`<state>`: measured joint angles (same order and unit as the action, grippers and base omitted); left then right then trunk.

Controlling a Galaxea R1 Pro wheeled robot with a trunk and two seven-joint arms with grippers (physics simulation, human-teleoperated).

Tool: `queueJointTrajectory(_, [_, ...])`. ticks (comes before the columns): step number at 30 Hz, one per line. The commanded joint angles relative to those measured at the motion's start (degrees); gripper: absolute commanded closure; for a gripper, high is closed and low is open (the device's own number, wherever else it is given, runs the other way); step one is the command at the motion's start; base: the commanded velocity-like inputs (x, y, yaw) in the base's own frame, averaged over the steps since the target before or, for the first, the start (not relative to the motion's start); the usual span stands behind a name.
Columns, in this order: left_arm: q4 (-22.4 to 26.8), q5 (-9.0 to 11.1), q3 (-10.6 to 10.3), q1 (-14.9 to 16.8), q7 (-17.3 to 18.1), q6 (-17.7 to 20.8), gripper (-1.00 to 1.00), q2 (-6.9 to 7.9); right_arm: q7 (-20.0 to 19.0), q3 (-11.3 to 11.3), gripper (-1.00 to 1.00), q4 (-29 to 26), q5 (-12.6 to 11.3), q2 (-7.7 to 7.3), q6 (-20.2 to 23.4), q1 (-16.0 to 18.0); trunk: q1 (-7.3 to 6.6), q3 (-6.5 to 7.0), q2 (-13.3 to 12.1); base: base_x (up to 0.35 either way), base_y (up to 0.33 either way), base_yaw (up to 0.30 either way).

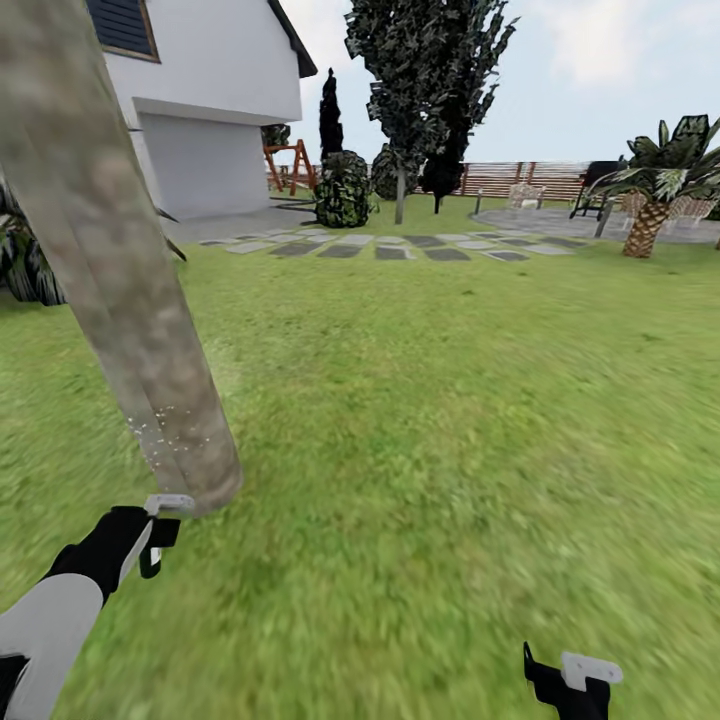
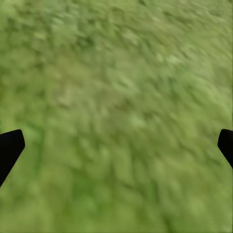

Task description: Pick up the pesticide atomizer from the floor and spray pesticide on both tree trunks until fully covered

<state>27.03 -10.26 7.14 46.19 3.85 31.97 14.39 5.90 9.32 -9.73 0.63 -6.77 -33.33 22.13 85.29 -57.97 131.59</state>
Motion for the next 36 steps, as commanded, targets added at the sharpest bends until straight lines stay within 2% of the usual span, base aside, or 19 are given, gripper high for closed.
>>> queueJointTrajectory(1, [0.06,-0.63,0.39,0.04,0.35,0.0,1.0,-0.06,0.08,0.08,-1.0,0.05,0.08,0.0,-0.16,0.02,0.01,-0.05,0.02,0.221,-0.2,0.273])
queueJointTrajectory(5, [-0.04,-0.66,0.41,0.04,0.28,-0.22,1.0,-0.06,0.08,0.08,-1.0,0.06,0.08,0.0,-0.16,0.02,0.01,-0.05,0.02,0.193,-0.214,0.276])
queueJointTrajectory(10, [-0.05,-0.46,0.42,0.04,-2.38,-0.24,1.0,-0.21,0.08,0.08,-1.0,0.06,0.08,0.0,-0.16,0.02,0.01,-0.05,0.02,0.146,-0.241,0.277])
queueJointTrajectory(15, [-0.18,-0.38,0.39,0.04,-2.75,-0.18,1.0,-0.36,0.08,0.08,-1.0,0.05,0.08,0.0,-0.16,0.02,0.01,-0.05,0.02,0.058,-0.265,0.273])
queueJointTrajectory(29, [-1.63,-0.63,0.41,0.04,-2.77,-0.15,1.0,-0.64,0.08,0.08,-1.0,0.06,0.08,0.0,-0.16,0.02,0.01,-0.05,0.02,0.011,-0.273,0.027])
queueJointTrajectory(36, [-1.63,-0.64,0.41,0.04,-2.79,-0.19,1.0,-0.6,0.08,0.08,-1.0,0.06,0.08,0.07,-0.16,0.02,0.01,-0.05,0.02,0.141,-0.267,0.232])
